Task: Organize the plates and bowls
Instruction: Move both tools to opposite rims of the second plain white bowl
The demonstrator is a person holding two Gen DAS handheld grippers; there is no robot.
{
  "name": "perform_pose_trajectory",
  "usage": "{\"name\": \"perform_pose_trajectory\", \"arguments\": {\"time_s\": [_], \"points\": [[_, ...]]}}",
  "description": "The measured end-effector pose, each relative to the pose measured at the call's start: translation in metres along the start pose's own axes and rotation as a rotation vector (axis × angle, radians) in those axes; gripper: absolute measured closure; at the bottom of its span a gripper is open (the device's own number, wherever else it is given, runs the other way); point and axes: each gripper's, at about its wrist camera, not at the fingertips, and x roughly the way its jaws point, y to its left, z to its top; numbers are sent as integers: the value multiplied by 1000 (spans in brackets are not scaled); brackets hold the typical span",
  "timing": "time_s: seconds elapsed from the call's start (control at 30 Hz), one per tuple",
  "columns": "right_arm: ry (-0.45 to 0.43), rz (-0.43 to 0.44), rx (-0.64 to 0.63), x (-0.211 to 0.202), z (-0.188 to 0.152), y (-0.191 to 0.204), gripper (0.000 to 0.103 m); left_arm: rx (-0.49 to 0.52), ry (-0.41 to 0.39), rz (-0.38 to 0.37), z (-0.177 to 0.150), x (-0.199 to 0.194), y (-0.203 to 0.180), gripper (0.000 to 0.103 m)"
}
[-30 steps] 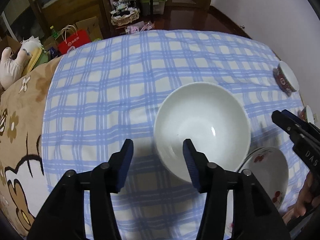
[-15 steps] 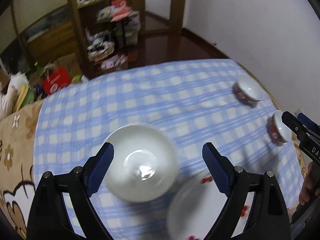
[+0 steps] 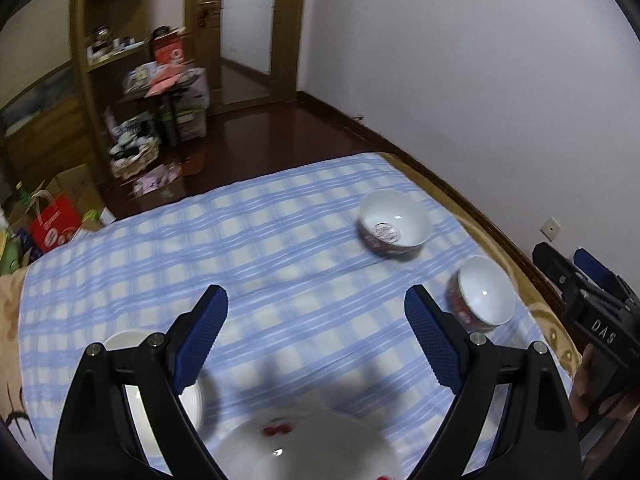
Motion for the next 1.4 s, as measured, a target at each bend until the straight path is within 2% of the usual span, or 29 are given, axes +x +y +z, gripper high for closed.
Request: {"name": "perform_pose_trajectory", "arguments": {"time_s": [0.13,0.4,0.57,0.8,0.97,1.2,1.4], "points": [[2,-32,-8,5,-1,-17,0,40,10,-36,8,19,-31,14],[32,-12,94,26,-4,-57,0,117,35,-88,11,59,-81,14],[60,-31,133,41,-10,-74,1,103,66,-111,11,83,-98,14],[147,19,248,67,-22,-101,7,83,124,-150,9,116,-118,14],[179,13,283,79,-29,-114,9,111,156,-136,5,135,-134,14],[233,16,314,98,-37,-123,23,141,208,-115,-1,159,-147,14],[285,25,307,112,-44,-124,25,154,244,-90,-8,173,-148,14]]}}
